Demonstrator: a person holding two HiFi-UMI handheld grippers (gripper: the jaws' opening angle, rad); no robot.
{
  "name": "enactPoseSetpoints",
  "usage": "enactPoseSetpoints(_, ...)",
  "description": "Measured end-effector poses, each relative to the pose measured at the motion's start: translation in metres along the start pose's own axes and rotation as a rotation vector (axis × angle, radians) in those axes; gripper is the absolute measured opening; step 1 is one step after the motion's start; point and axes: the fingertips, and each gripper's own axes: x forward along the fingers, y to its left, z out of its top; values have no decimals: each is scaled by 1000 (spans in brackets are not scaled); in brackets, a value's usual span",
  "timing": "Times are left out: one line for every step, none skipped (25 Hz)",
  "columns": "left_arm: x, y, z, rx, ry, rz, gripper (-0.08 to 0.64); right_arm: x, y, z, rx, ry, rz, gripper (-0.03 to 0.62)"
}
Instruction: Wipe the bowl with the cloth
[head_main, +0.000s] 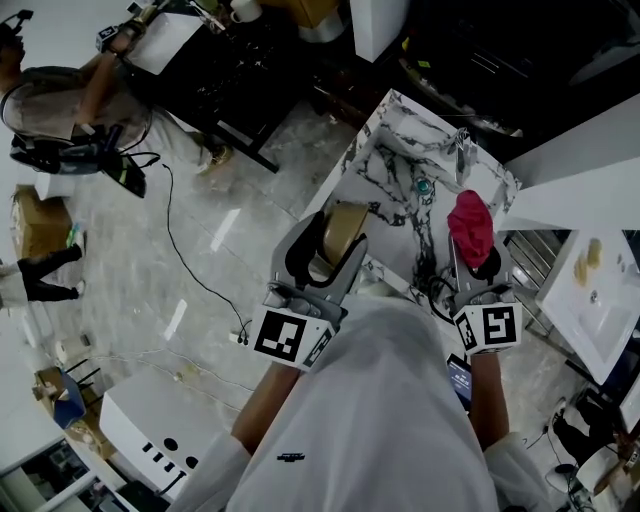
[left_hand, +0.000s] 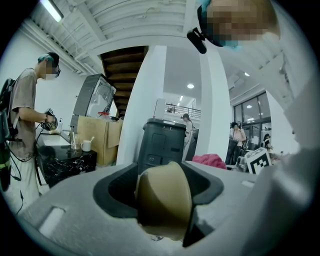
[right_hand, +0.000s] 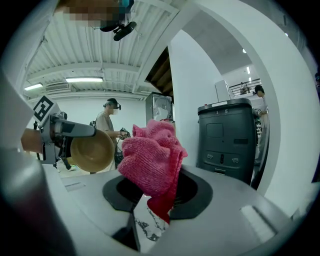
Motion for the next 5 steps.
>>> enactPoseSetpoints(0, 0, 1, 0, -1, 0, 272, 0, -2, 0, 5, 2, 0, 129)
enactPoseSetpoints(1, 0, 2, 1, -3, 1, 272, 1, -4, 0, 9, 4, 5, 129)
enactPoseSetpoints(2, 1, 3, 4, -6, 2, 272, 3, -5, 1, 10, 4, 13, 129)
enactPoseSetpoints(2, 2, 5, 7, -10, 4, 272, 4, -5, 2, 10, 4, 22, 129)
enactPoseSetpoints(2, 3, 7, 10, -14, 6, 272, 6, -5, 3, 10, 4, 33, 129)
